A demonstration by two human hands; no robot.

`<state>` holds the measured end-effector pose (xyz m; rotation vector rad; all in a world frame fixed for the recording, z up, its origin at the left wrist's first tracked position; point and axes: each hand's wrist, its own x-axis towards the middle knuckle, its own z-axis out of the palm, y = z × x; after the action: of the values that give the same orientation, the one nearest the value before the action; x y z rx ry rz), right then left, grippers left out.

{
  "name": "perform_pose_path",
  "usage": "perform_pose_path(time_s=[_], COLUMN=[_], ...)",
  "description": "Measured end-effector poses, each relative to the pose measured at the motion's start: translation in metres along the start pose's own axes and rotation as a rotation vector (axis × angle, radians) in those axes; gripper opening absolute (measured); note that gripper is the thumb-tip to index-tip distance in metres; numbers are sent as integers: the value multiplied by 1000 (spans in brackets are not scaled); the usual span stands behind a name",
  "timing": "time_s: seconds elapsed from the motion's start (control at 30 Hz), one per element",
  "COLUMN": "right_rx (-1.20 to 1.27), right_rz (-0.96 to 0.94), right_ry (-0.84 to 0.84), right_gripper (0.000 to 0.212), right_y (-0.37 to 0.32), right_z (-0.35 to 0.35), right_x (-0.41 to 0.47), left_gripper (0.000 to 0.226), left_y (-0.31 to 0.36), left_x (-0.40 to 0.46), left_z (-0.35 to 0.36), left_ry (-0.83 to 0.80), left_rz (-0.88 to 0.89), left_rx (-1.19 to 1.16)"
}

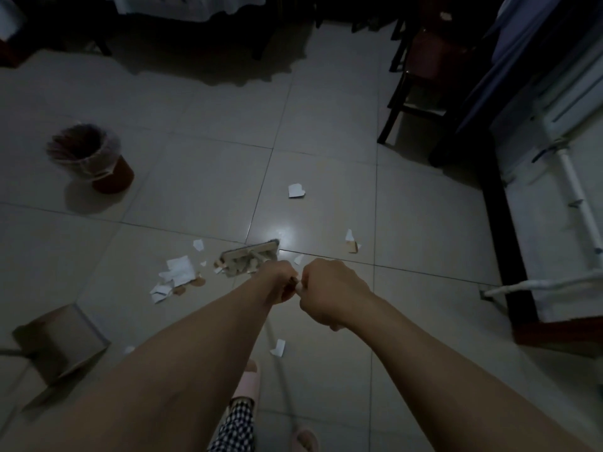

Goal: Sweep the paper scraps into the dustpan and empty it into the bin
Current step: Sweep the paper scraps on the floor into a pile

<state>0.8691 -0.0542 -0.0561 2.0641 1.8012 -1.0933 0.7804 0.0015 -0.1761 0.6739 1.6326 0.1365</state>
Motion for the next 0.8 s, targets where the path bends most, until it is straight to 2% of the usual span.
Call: perform_pose_path(time_s=[0.17,0.33,0.53,0.8], right_rx=[60,134,196,255], right_rz=[-2,36,93,191], right_ry=[67,110,192,291], right_gripper=[15,22,25,23], right_y=[8,10,12,15], right_z=[-15,-34,-54,-65], right_x=[-8,3,55,149], left_gripper=[39,32,29,32], left_y=[22,57,104,161], left_x=[-15,-6,49,131], left_z=[4,7,8,8], left_ry=[-13,6,-57,-121], left_rz=[15,89,73,144], left_rx=[-74,-74,-147,-88])
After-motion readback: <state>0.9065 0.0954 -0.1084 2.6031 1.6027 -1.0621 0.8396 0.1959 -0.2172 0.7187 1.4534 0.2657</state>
